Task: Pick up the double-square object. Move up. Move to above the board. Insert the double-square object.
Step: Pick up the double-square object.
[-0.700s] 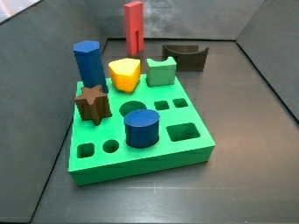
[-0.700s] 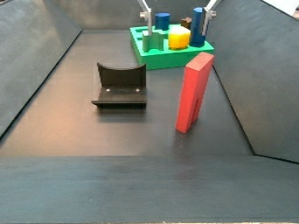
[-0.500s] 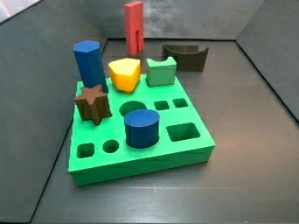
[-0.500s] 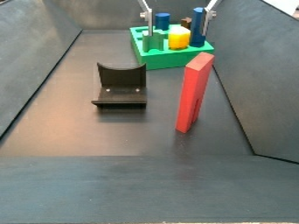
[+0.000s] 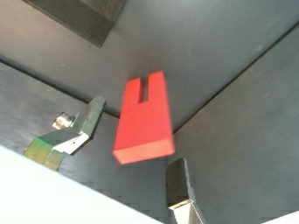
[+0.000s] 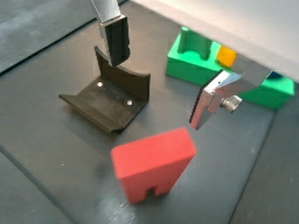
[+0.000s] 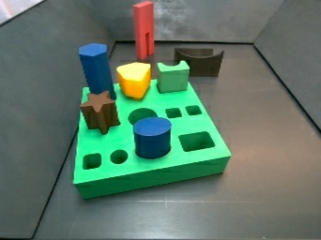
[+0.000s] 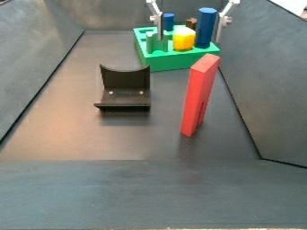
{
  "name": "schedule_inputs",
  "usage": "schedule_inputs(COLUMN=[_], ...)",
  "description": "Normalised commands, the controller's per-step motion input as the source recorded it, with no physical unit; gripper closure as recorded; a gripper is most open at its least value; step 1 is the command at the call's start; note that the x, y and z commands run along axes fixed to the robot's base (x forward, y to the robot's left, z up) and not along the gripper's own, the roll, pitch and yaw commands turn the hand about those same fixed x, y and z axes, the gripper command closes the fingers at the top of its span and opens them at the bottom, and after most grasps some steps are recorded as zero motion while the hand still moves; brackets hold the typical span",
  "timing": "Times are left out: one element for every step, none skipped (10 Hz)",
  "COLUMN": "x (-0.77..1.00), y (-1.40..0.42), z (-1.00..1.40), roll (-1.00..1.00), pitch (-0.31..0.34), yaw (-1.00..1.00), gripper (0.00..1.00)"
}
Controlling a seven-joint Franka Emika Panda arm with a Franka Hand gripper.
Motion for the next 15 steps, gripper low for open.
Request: schedule_inputs(x=[0.0, 0.03, 0.0, -0.17, -0.23, -0.07, 0.0, 0.0, 0.0, 0.02, 0.0, 0.0, 0.0, 0.0, 0.0], y=[0.34, 0.3, 0.3, 0.35, 0.33, 0.2, 0.11, 0.0, 0.0, 0.0, 0.0, 0.02, 0.0, 0.0, 0.0], z=[-0.03, -0.08, -0.25, -0.41, -0.43, -0.51, -0.45, -0.45, -0.47, -0.42, -0.24, -0.03, 0.0, 0.0, 0.0], roll=[0.06, 0.05, 0.0, 0.0, -0.06, -0.23, -0.31, -0.31, -0.26, -0.21, -0.19, -0.09, 0.0, 0.0, 0.0], pitch=[0.153, 0.153, 0.089, 0.024, 0.0, -0.026, -0.07, -0.079, -0.081, -0.061, -0.09, -0.027, 0.0, 0.0, 0.0], yaw=[-0.6, -0.65, -0.69, -0.63, -0.58, -0.55, -0.49, -0.38, -0.3, -0.26, -0.13, 0.0, 0.0, 0.0, 0.0], gripper=[0.0, 0.0, 0.0, 0.0, 0.0, 0.0, 0.0, 0.0, 0.0, 0.0, 0.0, 0.0, 0.0, 1.0, 1.0])
